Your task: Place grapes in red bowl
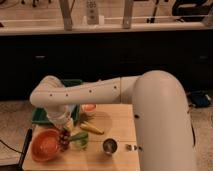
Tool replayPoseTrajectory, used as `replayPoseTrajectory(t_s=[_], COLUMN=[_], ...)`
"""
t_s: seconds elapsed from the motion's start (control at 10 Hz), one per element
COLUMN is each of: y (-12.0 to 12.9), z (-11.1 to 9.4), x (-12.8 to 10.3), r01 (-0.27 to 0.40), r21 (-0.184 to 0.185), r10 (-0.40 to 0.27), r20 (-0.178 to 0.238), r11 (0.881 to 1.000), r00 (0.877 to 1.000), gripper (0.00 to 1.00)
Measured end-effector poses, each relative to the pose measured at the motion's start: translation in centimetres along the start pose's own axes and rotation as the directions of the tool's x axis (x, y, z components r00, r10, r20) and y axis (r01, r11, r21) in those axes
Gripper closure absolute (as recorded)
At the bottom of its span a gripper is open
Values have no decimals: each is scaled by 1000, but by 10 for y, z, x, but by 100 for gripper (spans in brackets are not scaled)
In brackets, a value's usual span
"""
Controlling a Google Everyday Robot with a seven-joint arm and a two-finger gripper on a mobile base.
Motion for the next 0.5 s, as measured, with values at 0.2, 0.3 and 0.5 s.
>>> replayPoseTrajectory(t_s=[0.2,0.3,0.5], y=[-9,-14,-25], z=[-6,-9,-11], x=[-9,-13,-21], r01=[35,55,106], r21=[10,14,35], r10=[-35,-55,-106], r20=[-5,-8,-3], r11=[999,998,994], r00=[999,998,994], gripper=[100,100,100])
